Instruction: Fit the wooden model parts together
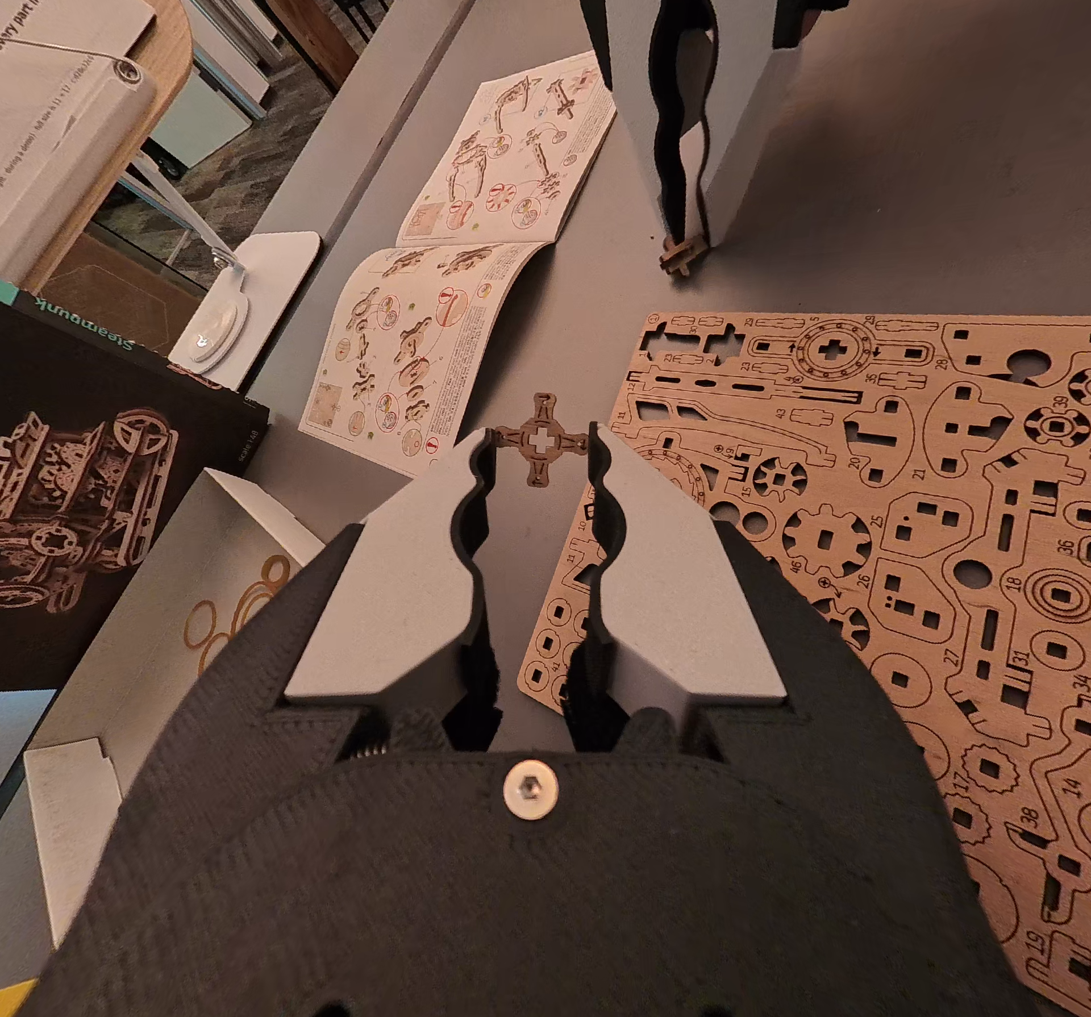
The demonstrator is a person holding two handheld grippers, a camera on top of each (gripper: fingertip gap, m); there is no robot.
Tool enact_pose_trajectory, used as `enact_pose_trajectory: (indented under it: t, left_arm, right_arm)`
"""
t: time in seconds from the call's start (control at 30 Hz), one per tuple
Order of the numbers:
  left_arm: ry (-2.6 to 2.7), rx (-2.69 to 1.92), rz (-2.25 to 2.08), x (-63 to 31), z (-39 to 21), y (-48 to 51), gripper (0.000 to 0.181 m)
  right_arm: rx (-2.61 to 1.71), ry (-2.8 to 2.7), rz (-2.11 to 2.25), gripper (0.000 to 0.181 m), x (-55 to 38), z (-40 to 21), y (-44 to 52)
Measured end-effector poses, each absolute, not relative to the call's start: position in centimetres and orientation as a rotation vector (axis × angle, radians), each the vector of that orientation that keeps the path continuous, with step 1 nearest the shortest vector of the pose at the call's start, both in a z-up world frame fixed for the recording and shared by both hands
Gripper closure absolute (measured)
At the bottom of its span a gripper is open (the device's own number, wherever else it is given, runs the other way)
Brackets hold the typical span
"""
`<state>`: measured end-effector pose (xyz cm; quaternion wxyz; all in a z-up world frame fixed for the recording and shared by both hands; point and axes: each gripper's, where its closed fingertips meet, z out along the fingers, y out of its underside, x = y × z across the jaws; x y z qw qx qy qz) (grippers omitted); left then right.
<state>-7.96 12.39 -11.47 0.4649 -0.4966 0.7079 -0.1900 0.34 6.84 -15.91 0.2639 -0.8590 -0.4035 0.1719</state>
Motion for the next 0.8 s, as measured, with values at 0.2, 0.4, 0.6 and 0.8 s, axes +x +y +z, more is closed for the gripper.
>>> enact_pose_trajectory:
  t: [0.2, 0.4, 0.6, 0.8]
  left_arm:
    - [1.742, -1.219, -0.467, -7.9, -11.5, 12.3, 0.152]
    - [1.737, -1.226, -0.487, -7.9, -11.4, 12.3, 0.152]
    - [1.745, -1.204, -0.518, -7.8, -11.2, 11.9, 0.152]
    - [1.746, -1.161, -0.529, -7.7, -10.8, 11.1, 0.152]
  right_arm:
    - [-2.286, -1.087, 0.51, 0.173, 0.5, -15.9, 7.0]
    - [-2.264, -1.11, 0.601, 0.179, -0.2, -15.8, 6.4]
    - [-2.244, -1.114, 0.728, 0.18, -1.0, -15.6, 5.7]
    - [-2.084, -1.086, 0.86, 0.18, -2.4, -13.5, 6.0]
